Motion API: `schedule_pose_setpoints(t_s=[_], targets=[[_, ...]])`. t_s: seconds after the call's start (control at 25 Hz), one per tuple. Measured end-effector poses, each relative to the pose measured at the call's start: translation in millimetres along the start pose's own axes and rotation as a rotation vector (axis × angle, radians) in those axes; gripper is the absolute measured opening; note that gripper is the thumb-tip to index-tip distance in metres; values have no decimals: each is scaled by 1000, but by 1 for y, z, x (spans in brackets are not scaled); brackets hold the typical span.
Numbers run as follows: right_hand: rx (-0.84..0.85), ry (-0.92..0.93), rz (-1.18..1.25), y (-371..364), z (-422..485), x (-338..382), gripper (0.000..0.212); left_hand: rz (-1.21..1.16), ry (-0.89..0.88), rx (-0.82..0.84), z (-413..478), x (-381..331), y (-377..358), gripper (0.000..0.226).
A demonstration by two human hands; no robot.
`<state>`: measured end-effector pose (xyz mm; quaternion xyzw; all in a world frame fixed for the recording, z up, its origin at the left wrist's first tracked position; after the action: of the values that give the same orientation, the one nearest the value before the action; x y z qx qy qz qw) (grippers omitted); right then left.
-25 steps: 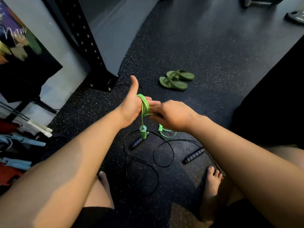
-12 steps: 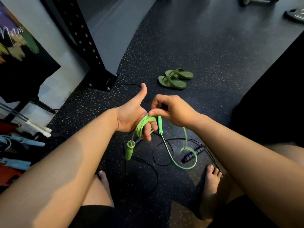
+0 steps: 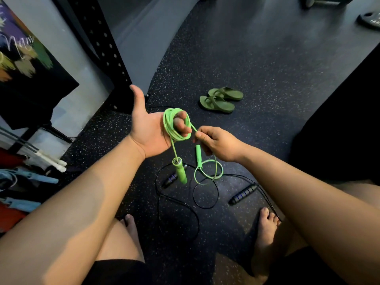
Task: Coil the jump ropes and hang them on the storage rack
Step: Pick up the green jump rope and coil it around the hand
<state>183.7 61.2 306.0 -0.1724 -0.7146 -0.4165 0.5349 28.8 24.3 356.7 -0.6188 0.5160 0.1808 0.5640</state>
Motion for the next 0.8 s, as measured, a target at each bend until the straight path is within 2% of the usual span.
schedule_pose_setpoints(t_s=[0.2, 0.36, 0.44, 0.64, 0.72, 0.8], targets=[[157, -152, -111, -12, -1, -4, 33, -8, -154, -92, 4, -6, 9, 134], [193, -122, -243, -11, -4, 6, 33, 54, -184, -180, 10, -4, 14, 138], [239, -116, -221, -13, -8, 15, 29, 104, -180, -231, 14, -1, 19, 135], [212, 35, -240, -8, -10, 40, 28, 374, -36, -297, 20, 14, 20, 123], [169, 104, -273, -3, -9, 45, 29, 516, 76, -223, 21, 24, 16, 123], [131, 190, -304, -1, -10, 48, 29, 658, 199, -74, 19, 34, 10, 136]])
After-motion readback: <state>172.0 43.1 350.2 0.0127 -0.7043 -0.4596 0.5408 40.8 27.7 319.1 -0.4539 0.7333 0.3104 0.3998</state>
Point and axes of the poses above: each hand's wrist, its own z-axis towards the middle knuckle, its own y-axis out of the back of the hand, x = y × z, the point moved 5 cm from there along z, towards the middle knuckle, and after that the axes turned 7 degrees about z, right-handed, at the moved point
